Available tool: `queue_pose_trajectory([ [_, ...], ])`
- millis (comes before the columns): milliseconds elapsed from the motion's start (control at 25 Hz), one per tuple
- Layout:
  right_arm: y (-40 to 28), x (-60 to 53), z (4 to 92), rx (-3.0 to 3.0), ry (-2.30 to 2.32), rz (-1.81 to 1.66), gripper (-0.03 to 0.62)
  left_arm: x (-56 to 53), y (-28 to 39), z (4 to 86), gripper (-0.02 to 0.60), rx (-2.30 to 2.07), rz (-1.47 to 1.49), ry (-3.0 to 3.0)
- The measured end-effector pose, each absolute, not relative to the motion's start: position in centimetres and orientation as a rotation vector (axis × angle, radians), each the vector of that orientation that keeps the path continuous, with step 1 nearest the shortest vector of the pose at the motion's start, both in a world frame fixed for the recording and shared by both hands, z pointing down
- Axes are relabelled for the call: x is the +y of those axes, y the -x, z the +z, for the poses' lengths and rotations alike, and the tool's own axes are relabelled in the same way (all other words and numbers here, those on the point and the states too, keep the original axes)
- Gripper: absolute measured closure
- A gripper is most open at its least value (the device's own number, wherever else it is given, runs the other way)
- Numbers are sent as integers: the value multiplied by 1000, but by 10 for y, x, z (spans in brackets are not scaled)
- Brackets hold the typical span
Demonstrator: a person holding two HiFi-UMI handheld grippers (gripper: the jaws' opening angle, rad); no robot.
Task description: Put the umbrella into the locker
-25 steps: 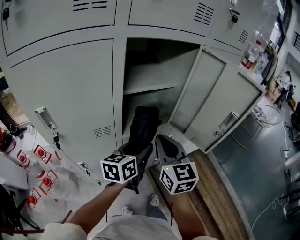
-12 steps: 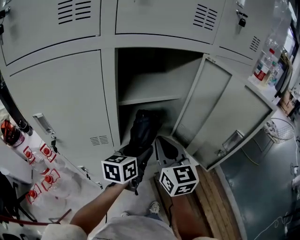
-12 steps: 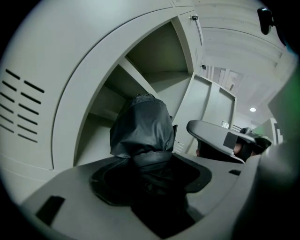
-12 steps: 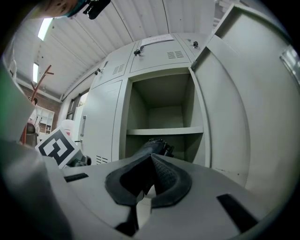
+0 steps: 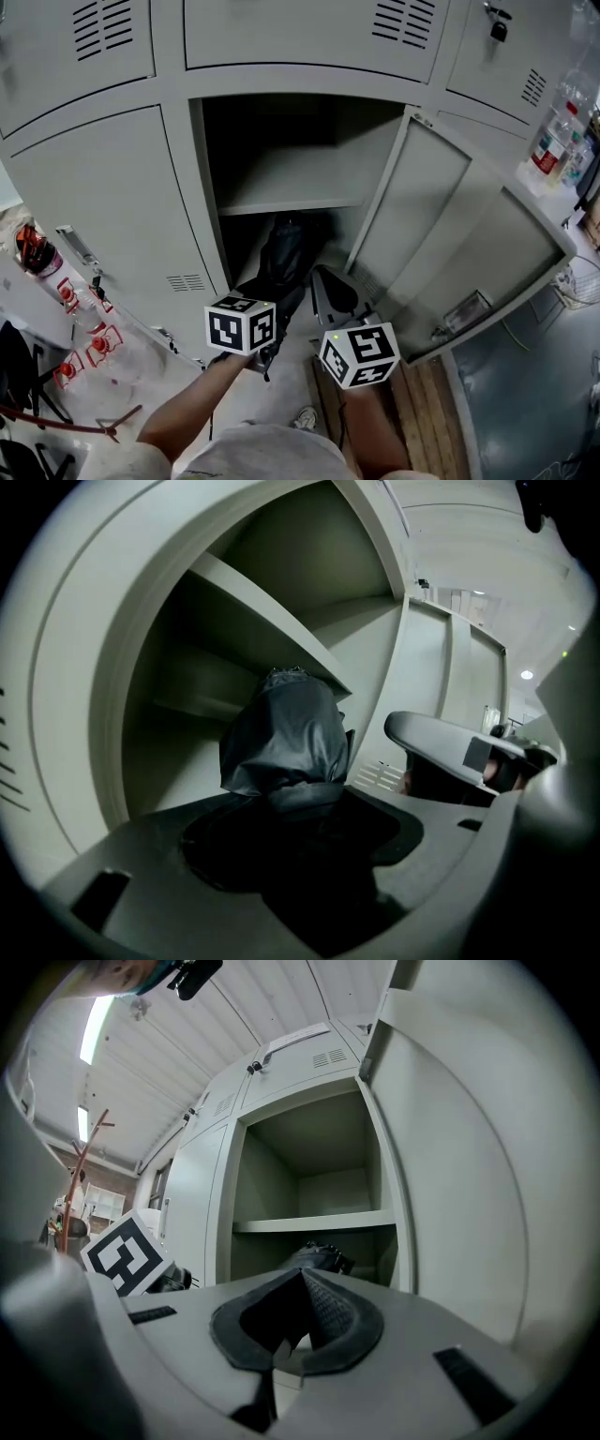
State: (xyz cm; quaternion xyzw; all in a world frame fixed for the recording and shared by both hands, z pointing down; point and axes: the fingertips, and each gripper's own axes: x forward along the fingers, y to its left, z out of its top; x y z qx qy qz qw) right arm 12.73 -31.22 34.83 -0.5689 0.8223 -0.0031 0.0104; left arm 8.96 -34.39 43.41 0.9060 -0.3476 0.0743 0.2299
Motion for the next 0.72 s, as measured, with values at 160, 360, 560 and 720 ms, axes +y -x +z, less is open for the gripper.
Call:
queue_pose_trajectory([
  [160, -133, -319, 353, 2578, 1736, -34, 591, -357, -100, 434, 314, -979, 249, -2501],
  [360, -141, -328, 359, 2601, 1710, -54, 591, -376, -111, 431, 314, -1007, 302, -2512],
  [560, -147, -338, 359, 2626, 1694, -38, 591, -391, -120, 431, 314, -1036, 359, -2536],
  [720, -146, -345, 363, 2649, 1674, -53, 591, -399, -123, 435, 314, -1056, 435, -2542],
])
